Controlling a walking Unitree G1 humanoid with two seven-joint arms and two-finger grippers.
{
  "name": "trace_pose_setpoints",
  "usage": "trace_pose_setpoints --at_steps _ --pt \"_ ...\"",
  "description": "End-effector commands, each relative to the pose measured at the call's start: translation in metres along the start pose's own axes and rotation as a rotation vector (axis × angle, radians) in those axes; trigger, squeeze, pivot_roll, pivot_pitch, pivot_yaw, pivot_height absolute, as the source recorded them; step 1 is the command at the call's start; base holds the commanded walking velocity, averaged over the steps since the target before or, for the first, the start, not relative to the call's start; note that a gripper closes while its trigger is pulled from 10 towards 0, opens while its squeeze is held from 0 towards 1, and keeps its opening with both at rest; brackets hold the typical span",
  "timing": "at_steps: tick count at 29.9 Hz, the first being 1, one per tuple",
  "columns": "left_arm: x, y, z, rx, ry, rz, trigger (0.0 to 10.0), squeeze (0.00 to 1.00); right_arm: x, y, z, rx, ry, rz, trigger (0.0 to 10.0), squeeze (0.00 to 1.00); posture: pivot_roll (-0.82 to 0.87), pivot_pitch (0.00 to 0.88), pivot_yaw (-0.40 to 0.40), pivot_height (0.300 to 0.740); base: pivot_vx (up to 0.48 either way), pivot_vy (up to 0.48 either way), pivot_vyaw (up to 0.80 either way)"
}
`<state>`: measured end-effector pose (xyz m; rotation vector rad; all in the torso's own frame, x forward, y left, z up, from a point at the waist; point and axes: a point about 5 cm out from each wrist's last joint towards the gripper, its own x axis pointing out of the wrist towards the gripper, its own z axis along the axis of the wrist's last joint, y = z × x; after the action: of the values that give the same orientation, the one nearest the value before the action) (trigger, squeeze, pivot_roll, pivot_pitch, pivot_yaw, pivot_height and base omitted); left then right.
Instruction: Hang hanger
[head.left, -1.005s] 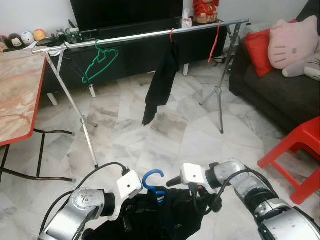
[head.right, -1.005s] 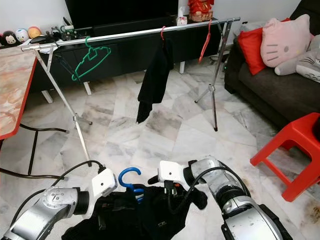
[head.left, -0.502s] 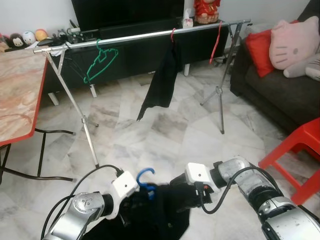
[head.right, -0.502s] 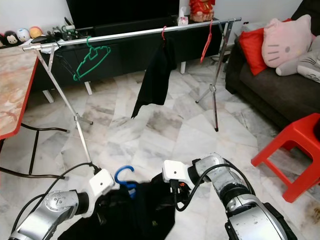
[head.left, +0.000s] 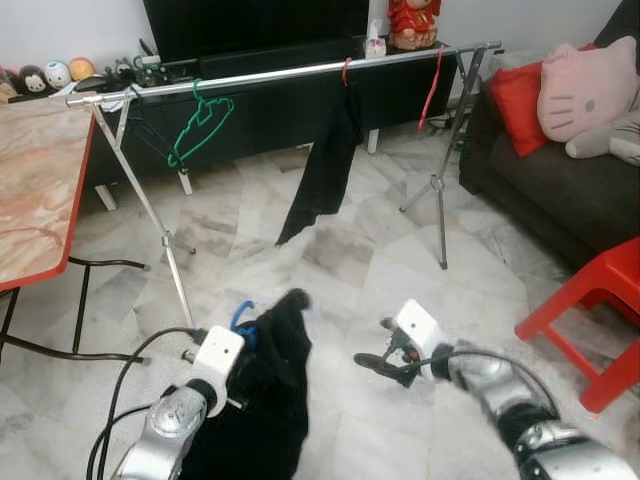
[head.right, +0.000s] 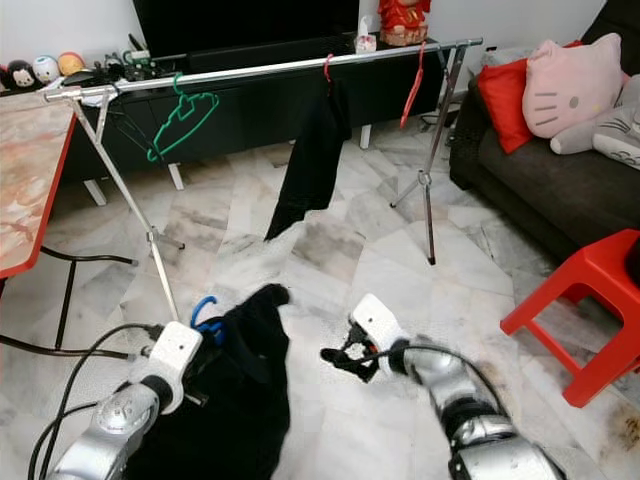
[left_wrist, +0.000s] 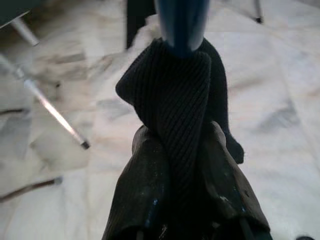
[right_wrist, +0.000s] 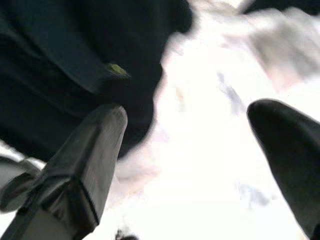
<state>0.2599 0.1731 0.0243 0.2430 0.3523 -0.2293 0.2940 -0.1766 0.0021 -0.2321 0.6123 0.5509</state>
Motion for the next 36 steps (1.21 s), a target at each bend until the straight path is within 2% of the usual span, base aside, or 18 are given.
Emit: trace_pose_setpoints --at_steps 1,3,4,5,12,16,17,19,24,25,27,31,36 --pt "-0.003 0.008 -0.003 -0.009 -0.026 0.088 10.0 0.0 -0.005 0.005 -0.035 0.173 0.1 -0.149 10.0 0.0 -0.09 0.0 0.011 0.74 0.0 0.0 0.0" --pt "-0.006 0.007 -0.007 -0.011 -0.026 0.107 10.0 0.0 -0.01 0.013 -0.06 0.249 0.177 -0.202 10.0 0.0 -0.09 0.0 0.011 0.74 0.0 0.0 0.0" --pt "-0.009 0.007 -0.01 -0.017 -0.03 0.132 10.0 0.0 -0.016 0.022 -0.082 0.29 0.248 -0.232 10.0 0.0 -0.09 0.0 0.011 0.74 0.0 0.0 0.0" --pt "-0.01 0.007 -0.012 -0.019 -0.033 0.142 10.0 0.0 -0.019 0.025 -0.089 0.301 0.273 -0.239 10.0 0.0 -0.09 0.0 0.011 0.74 0.0 0.0 0.0" --pt "-0.015 0.006 -0.017 -0.028 -0.043 0.187 10.0 0.0 -0.029 0.036 -0.115 0.275 0.373 -0.252 10.0 0.0 -0.08 0.0 0.008 0.74 0.0 0.0 0.0" --pt "-0.014 0.006 -0.019 -0.026 -0.052 0.2 10.0 0.0 -0.029 0.037 -0.116 0.275 0.386 -0.272 10.0 0.0 -0.08 0.0 0.008 0.74 0.0 0.0 0.0" --pt "-0.024 -0.003 -0.023 -0.102 -0.067 0.222 10.0 0.0 -0.038 0.047 -0.135 0.292 0.423 -0.267 10.0 0.0 -0.08 0.0 0.0 0.74 0.0 0.0 0.0" --pt "-0.03 -0.008 -0.027 -0.141 -0.07 0.244 10.0 0.0 -0.043 0.052 -0.143 0.276 0.444 -0.254 10.0 0.0 -0.08 0.0 0.001 0.74 0.0 0.0 0.0" --pt "-0.034 -0.007 -0.031 -0.145 -0.061 0.274 10.0 0.0 -0.041 0.056 -0.142 0.27 0.436 -0.239 10.0 0.0 -0.07 0.0 0.026 0.74 0.0 0.0 0.0" --pt "-0.033 -0.004 -0.029 -0.161 -0.074 0.276 10.0 0.0 -0.04 0.056 -0.142 0.298 0.434 -0.26 10.0 0.0 -0.07 0.0 0.037 0.74 0.0 0.0 0.0" --pt "-0.032 0.001 -0.029 -0.138 -0.067 0.279 10.0 0.0 -0.038 0.059 -0.141 0.307 0.441 -0.27 10.0 0.0 -0.07 0.0 0.035 0.74 0.0 0.0 0.0" --pt "-0.03 0.01 -0.028 -0.159 -0.078 0.303 10.0 0.0 -0.034 0.062 -0.137 0.273 0.436 -0.242 10.0 0.0 -0.08 0.0 0.044 0.74 0.0 0.0 0.0" --pt "-0.028 0.016 -0.031 -0.171 -0.065 0.296 10.0 0.0 -0.027 0.062 -0.127 0.307 0.405 -0.258 10.0 0.0 -0.1 0.0 0.072 0.74 0.0 0.0 0.0"
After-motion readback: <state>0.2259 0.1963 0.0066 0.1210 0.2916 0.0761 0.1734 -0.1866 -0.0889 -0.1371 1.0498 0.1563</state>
